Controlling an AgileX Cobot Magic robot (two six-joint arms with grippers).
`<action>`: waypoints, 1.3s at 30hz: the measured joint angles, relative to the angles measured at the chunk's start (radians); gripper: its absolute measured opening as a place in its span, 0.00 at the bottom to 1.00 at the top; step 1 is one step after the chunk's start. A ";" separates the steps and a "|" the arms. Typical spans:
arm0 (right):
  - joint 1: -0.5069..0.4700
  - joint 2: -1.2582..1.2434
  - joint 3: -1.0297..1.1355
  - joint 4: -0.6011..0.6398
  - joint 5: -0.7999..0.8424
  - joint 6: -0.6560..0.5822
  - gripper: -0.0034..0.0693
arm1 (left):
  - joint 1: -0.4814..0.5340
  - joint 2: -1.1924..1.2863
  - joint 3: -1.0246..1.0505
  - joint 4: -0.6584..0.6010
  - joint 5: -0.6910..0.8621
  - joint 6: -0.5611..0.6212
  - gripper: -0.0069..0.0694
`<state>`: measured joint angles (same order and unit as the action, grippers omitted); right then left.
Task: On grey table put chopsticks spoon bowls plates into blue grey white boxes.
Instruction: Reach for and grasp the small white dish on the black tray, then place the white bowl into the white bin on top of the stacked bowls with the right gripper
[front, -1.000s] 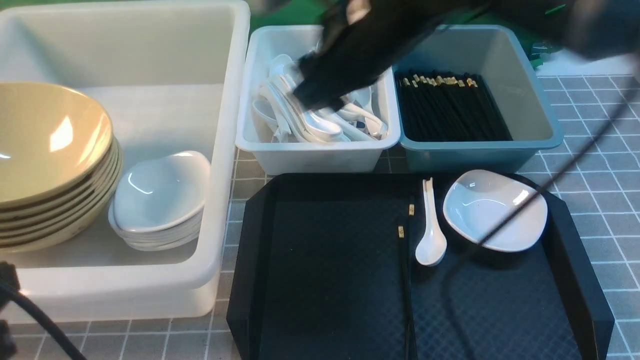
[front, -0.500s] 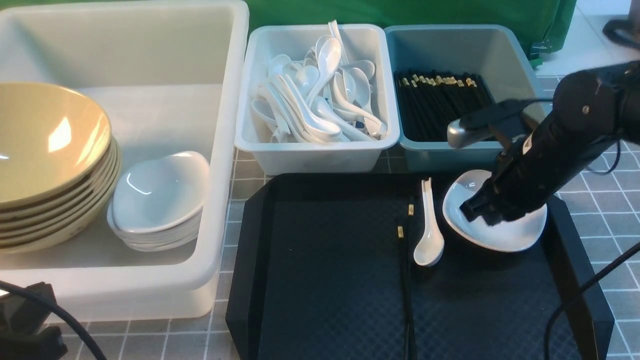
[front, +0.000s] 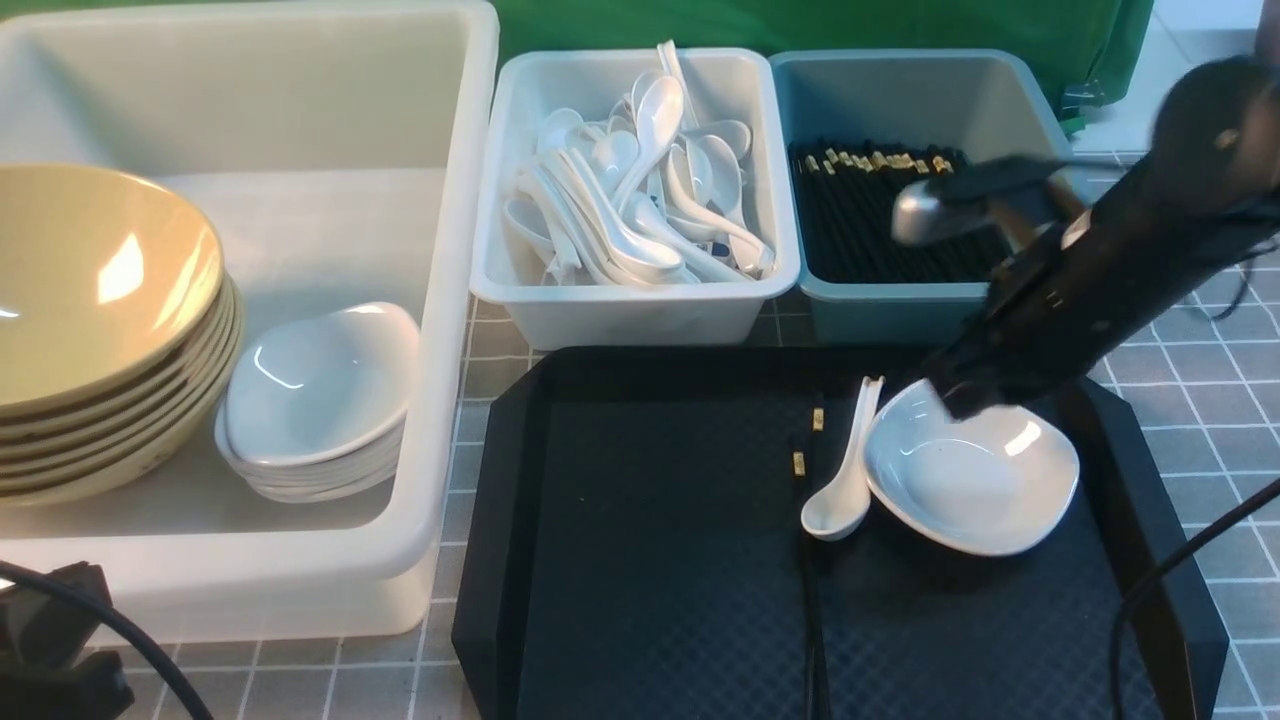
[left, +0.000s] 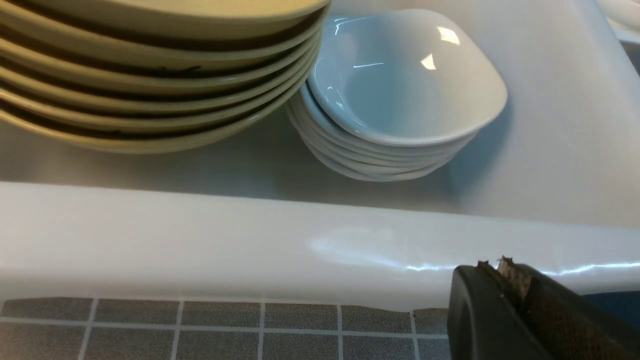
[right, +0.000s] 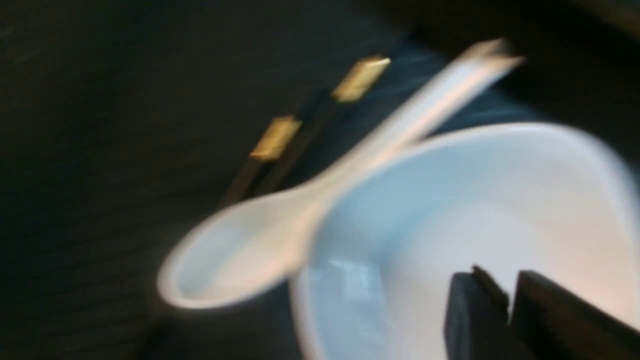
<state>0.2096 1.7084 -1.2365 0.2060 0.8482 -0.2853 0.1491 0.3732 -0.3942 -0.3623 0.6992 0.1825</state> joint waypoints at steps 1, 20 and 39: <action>-0.016 0.003 -0.001 -0.010 0.000 0.000 0.35 | 0.000 0.000 0.000 0.000 0.000 0.000 0.08; -0.085 0.139 -0.001 0.035 0.033 0.001 0.25 | 0.000 0.000 0.000 0.000 0.000 0.004 0.08; 0.300 -0.042 -0.049 1.352 -0.343 -0.835 0.13 | 0.000 0.000 0.000 0.000 -0.006 0.004 0.08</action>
<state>0.5094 1.6668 -1.2853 1.5582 0.5048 -1.1199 0.1491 0.3732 -0.3942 -0.3623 0.6933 0.1867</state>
